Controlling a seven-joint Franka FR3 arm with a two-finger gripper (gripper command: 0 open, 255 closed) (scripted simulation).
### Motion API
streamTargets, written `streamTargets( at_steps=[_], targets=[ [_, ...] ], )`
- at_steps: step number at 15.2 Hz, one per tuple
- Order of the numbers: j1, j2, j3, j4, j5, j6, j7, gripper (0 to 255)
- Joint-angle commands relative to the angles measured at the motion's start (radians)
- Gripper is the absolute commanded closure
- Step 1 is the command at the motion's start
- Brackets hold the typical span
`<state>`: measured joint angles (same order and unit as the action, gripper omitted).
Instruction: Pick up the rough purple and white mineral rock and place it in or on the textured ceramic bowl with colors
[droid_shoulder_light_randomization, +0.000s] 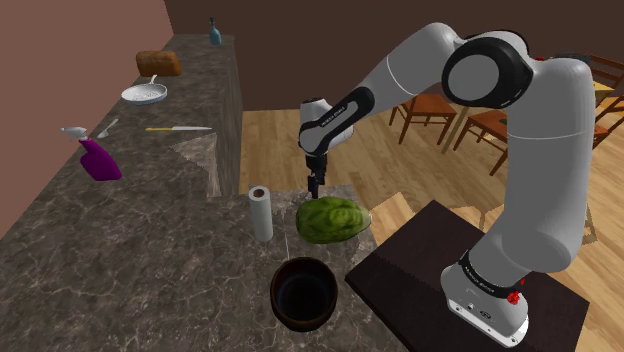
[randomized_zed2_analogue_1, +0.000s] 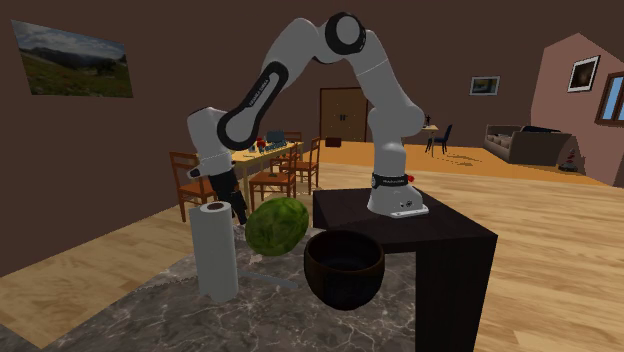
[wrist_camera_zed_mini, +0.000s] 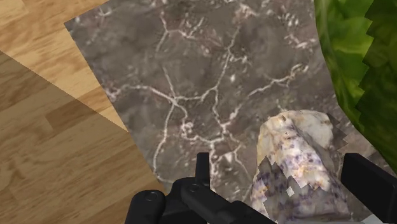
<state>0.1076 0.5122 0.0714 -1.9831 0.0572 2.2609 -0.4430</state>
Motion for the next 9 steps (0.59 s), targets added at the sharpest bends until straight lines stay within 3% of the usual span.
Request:
streamTargets(
  at_steps=[1, 3, 4, 9],
  targets=[
    [0.000, 0.000, 0.000, 0.000, 0.000, 0.001, 0.000, 0],
    [0.000, 0.000, 0.000, 0.000, 0.000, 0.001, 0.000, 0],
    [0.000, 0.000, 0.000, 0.000, 0.000, 0.001, 0.000, 255],
    [-0.001, -0.008, 0.000, -0.010, 0.001, 0.002, 0.000, 255]
  ],
)
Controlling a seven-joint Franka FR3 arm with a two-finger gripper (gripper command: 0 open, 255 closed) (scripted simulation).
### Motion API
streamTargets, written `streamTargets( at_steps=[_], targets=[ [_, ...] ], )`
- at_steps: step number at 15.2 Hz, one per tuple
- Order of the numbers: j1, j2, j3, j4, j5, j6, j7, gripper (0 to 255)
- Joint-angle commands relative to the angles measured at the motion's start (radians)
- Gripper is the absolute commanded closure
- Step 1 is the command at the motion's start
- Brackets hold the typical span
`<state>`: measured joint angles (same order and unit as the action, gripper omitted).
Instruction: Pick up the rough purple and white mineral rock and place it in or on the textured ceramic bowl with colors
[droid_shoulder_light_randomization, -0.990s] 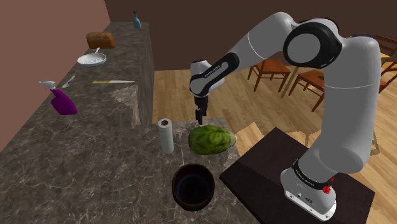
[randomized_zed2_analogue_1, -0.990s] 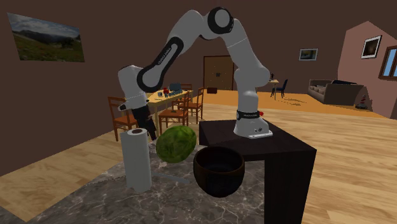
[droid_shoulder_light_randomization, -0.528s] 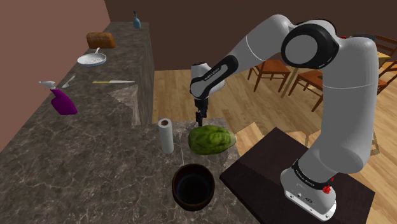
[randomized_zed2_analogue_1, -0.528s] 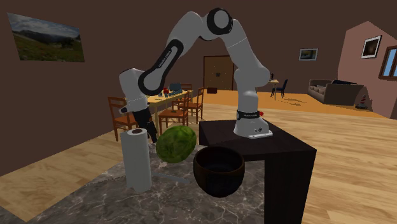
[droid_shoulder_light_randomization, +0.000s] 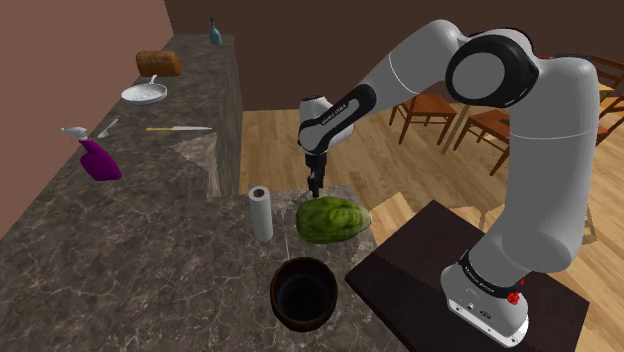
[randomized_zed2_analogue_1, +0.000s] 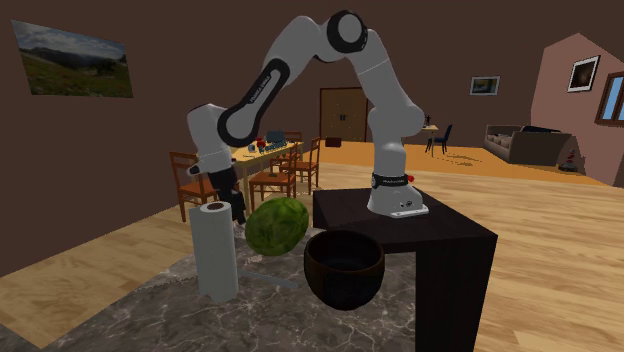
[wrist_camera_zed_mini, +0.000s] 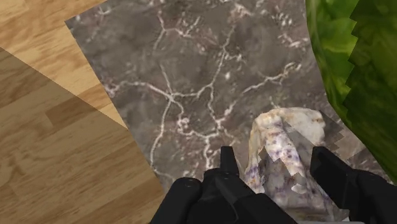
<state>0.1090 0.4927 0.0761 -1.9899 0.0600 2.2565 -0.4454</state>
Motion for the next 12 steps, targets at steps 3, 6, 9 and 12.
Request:
streamTargets(
  at_steps=[3, 6, 9, 12],
  targets=[
    [-0.007, 0.003, -0.006, -0.010, -0.002, 0.004, -0.005, 255],
    [-0.001, -0.001, -0.005, 0.005, -0.002, -0.014, 0.003, 255],
    [-0.002, -0.032, -0.005, 0.005, -0.001, -0.044, 0.004, 255],
    [-0.002, -0.034, -0.005, 0.002, -0.001, -0.045, 0.005, 0]
  ],
)
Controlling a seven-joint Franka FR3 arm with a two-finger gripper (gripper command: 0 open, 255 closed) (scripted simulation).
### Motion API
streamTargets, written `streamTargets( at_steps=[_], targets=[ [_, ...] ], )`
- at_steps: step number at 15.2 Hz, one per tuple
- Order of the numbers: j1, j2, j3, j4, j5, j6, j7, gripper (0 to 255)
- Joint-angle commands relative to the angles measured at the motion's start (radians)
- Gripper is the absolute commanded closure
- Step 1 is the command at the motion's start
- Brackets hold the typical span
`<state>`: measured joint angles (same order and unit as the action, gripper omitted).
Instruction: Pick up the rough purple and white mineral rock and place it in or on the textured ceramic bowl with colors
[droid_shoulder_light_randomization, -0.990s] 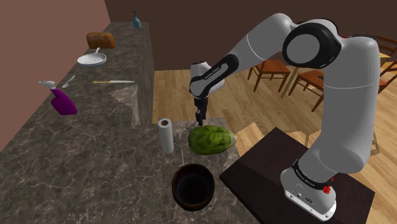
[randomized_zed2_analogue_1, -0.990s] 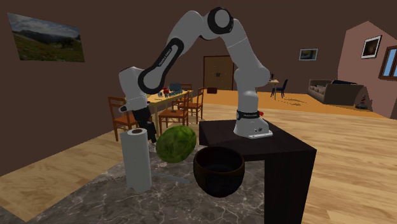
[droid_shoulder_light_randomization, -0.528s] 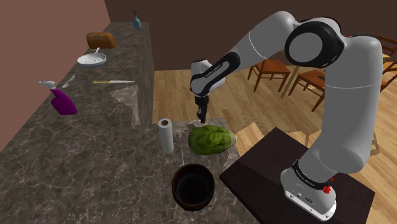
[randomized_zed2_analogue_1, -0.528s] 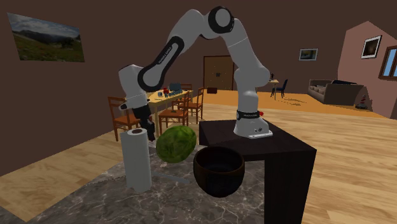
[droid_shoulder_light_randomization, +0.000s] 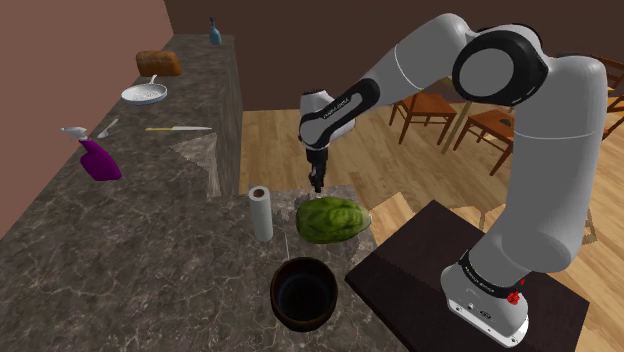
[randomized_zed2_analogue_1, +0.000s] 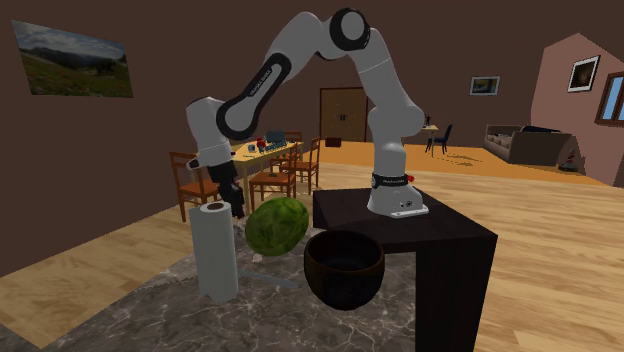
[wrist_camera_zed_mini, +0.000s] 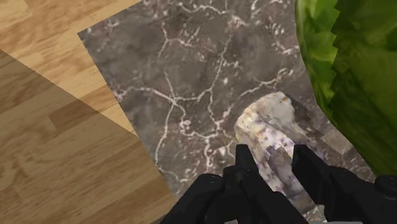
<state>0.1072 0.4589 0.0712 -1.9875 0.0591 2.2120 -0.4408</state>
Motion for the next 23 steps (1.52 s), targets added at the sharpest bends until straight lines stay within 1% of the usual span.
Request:
streamTargets(
  at_steps=[1, 3, 4, 6, 7, 14, 22, 23],
  targets=[
    [0.061, -0.003, -0.016, -0.015, -0.075, 0.041, 0.082, 0],
    [0.194, 0.009, -0.062, -0.027, -0.237, 0.097, 0.260, 0],
    [0.263, 0.026, -0.090, -0.023, -0.321, 0.111, 0.353, 0],
    [0.402, 0.077, -0.149, 0.004, -0.483, 0.111, 0.534, 0],
    [0.407, 0.078, -0.153, 0.005, -0.482, 0.112, 0.534, 0],
    [0.398, 0.147, -0.173, -0.001, -0.500, 0.190, 0.545, 0],
    [0.398, 0.147, -0.173, -0.001, -0.500, 0.190, 0.545, 0],
    [0.398, 0.147, -0.173, -0.001, -0.500, 0.190, 0.545, 255]
  ],
)
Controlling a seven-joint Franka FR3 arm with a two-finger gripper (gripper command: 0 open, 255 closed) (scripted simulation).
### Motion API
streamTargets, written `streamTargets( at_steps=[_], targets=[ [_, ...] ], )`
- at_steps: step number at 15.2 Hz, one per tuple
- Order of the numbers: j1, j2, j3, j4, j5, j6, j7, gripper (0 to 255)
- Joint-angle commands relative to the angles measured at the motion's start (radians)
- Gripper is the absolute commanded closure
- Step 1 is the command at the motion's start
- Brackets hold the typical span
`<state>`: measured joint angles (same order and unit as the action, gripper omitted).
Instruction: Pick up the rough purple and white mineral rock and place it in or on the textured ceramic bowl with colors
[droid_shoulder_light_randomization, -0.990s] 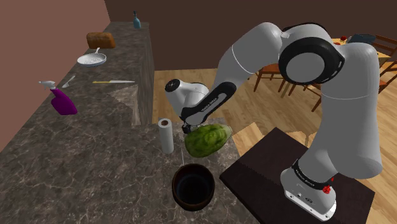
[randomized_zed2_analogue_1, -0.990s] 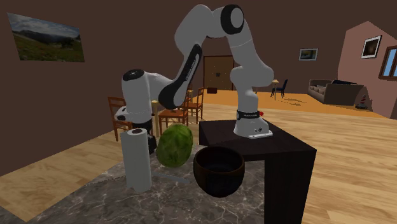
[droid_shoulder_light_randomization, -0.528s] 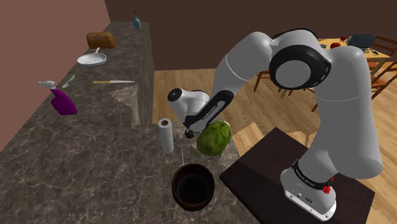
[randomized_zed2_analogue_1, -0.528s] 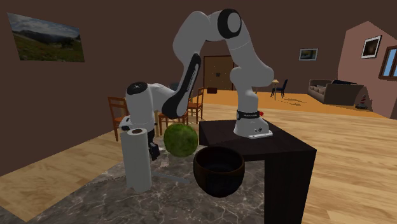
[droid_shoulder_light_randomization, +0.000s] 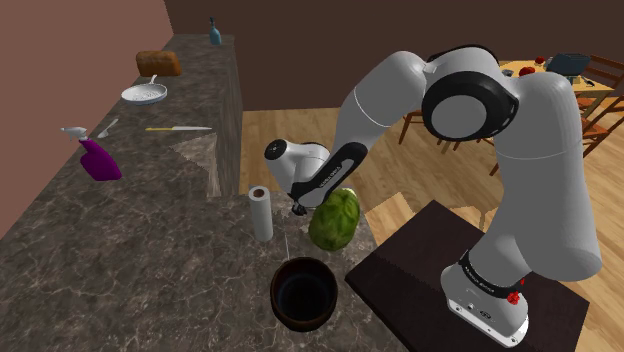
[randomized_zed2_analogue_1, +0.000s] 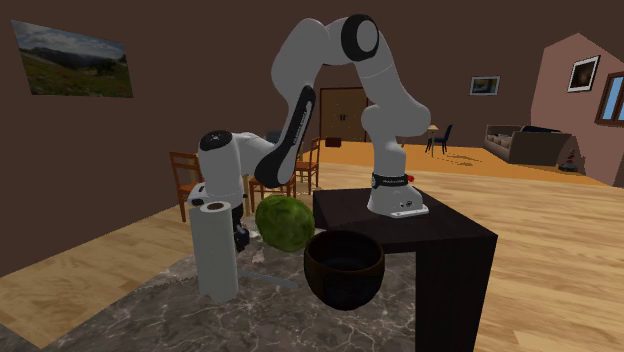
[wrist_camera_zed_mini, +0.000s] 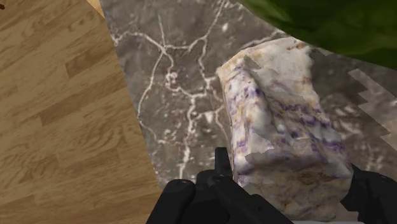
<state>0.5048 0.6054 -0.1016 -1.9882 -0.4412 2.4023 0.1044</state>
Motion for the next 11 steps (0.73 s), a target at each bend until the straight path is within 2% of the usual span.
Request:
streamTargets(
  at_steps=[1, 11],
  targets=[
    [0.000, 0.000, 0.000, 0.000, 0.000, 0.000, 0.000, 255],
    [-0.001, -0.023, 0.002, -0.007, 0.004, -0.016, -0.008, 255]
  ],
)
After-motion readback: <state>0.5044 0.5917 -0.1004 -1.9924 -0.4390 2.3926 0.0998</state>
